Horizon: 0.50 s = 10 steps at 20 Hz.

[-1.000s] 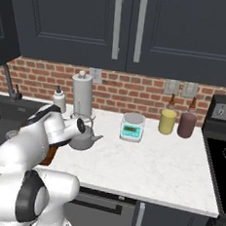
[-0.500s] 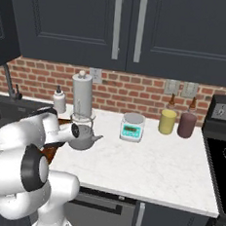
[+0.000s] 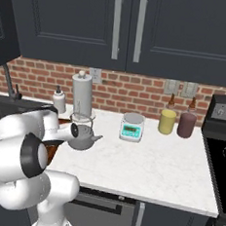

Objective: Pick the kettle from the counter and place it on the tray. Then pick the mug from the cabinet and place it on the tray. Then close the cabinet doors.

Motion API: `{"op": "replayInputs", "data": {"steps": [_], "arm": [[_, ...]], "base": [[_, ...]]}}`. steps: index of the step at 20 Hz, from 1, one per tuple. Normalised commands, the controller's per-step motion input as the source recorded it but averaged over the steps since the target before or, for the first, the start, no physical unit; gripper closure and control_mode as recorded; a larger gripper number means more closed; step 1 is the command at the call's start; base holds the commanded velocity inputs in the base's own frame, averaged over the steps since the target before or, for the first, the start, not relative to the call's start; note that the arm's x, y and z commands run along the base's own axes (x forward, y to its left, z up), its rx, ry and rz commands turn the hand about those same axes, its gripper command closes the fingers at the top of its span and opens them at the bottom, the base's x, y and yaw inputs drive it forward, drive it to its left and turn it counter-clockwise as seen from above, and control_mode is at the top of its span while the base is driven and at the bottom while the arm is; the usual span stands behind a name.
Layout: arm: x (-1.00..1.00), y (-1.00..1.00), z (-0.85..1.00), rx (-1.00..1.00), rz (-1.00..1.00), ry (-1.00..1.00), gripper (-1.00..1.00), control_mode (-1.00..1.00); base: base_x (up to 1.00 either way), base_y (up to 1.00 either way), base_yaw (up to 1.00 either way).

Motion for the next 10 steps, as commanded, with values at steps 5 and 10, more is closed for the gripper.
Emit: {"op": "replayInputs", "data": {"steps": [5, 10], "arm": [[0.0, -0.09, -0.14, 0.0, 0.0, -0.03, 1.0, -1.0], [0.0, -0.14, -0.2, 0.0, 0.0, 0.0, 1.0, -1.0]], "base": [[0.0, 0.0, 0.0], [0.0, 0.0, 0.0]]}}
